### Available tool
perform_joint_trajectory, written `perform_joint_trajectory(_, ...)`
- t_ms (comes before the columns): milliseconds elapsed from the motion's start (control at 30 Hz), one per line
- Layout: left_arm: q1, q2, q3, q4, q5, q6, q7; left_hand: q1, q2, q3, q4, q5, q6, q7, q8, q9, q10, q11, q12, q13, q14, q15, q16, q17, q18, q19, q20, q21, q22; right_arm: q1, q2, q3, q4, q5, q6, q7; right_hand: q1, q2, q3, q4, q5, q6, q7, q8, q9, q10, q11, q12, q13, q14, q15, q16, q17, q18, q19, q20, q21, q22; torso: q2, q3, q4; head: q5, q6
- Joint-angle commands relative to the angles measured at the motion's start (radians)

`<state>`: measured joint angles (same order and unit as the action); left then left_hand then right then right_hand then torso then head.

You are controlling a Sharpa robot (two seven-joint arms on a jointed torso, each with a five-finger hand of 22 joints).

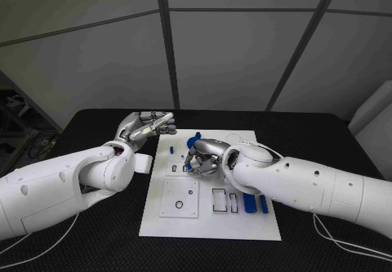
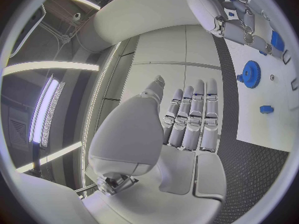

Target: Assemble the parts on the task board

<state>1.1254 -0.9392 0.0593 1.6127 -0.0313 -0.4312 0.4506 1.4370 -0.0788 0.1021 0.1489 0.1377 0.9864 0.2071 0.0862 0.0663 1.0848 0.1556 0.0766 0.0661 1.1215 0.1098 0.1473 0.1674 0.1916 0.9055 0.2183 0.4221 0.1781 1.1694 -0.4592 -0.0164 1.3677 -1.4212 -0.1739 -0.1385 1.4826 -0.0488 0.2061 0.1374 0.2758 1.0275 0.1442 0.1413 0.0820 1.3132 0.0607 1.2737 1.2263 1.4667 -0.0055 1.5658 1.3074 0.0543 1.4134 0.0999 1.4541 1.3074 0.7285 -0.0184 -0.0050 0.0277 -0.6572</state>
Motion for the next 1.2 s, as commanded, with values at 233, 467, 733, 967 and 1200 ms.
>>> perform_joint_trajectory(233,0.002,0.001,0.001,0.0,-0.007,0.01,0.003,-0.007,0.002,0.002,-0.006,-0.006,0.001,0.004,-0.007,0.0,0.0,0.003,-0.005,0.001,-0.004,0.003,-0.004,0.002,-0.012,-0.01,0.001,-0.006,-0.002,0.0,0.003,0.0,-0.009,-0.005,0.03,-0.006,-0.014,-0.013,0.008,0.0,0.0,0.0,0.0,-0.001,-0.001,-0.008,-0.002,-0.007,-0.005,0.101,-0.005,-0.001,0.249,-0.004,0.001,0.0,0.0,0.039,0.001,0.0002,-0.0003,0.0,-0.002)
perform_joint_trajectory(467,0.002,0.001,0.001,0.0,-0.007,0.01,0.002,-0.007,0.002,0.001,-0.007,-0.008,0.002,0.004,-0.008,0.0,0.002,0.003,-0.006,0.001,-0.004,0.003,-0.007,0.003,-0.012,-0.012,0.001,-0.005,-0.002,0.0,0.004,0.0,-0.012,-0.008,0.028,-0.01,-0.021,-0.021,0.011,-0.001,-0.001,-0.012,0.004,-0.007,-0.004,-0.018,0.002,-0.017,-0.015,0.1,-0.003,-0.002,0.248,-0.003,0.0,0.002,-0.001,0.036,0.0,-0.0003,-0.0004,-0.001,-0.002)
perform_joint_trajectory(733,0.002,0.0,0.001,0.0,-0.007,0.011,0.001,-0.007,0.002,0.001,-0.007,-0.008,0.002,0.004,-0.008,0.0,0.002,0.003,-0.006,0.001,-0.004,0.003,-0.007,0.003,-0.012,-0.012,0.001,-0.005,-0.002,0.0,0.007,0.0,-0.014,-0.018,0.027,-0.019,-0.025,-0.026,0.012,-0.001,-0.001,-0.019,0.007,-0.01,-0.006,-0.022,0.004,-0.021,-0.019,0.1,-0.001,-0.002,0.248,-0.003,-0.001,0.003,-0.002,0.036,0.0,-0.0001,-0.0004,-0.001,-0.003)
perform_joint_trajectory(967,0.002,0.0,0.001,0.001,-0.007,0.011,0.001,-0.007,0.002,0.001,-0.007,-0.008,0.002,0.004,-0.008,0.0,0.002,0.003,-0.006,0.001,-0.004,0.003,-0.007,0.003,-0.012,-0.012,0.001,-0.005,-0.002,0.0,0.007,-0.001,-0.017,-0.025,0.028,-0.026,-0.031,-0.033,0.013,-0.002,-0.001,-0.028,0.01,-0.014,-0.009,-0.026,0.007,-0.025,-0.022,0.1,0.002,-0.002,0.247,-0.003,-0.003,0.005,-0.003,0.034,0.0,0.0,-0.0006,-0.001,-0.004)
perform_joint_trajectory(1200,0.002,0.0,0.001,0.001,-0.007,0.011,0.001,-0.007,0.002,0.001,-0.007,-0.008,0.002,0.004,-0.008,0.0,0.002,0.003,-0.006,0.001,-0.004,0.003,-0.007,0.003,-0.012,-0.012,0.001,-0.005,-0.002,0.0,0.01,-0.001,-0.018,-0.03,0.03,-0.028,-0.034,-0.039,0.015,-0.003,-0.001,-0.036,0.013,-0.018,-0.011,-0.031,0.009,-0.029,-0.027,0.1,0.004,-0.003,0.247,-0.002,-0.004,0.007,-0.004,0.032,0.0,0.0003,-0.001,-0.001,-0.003)
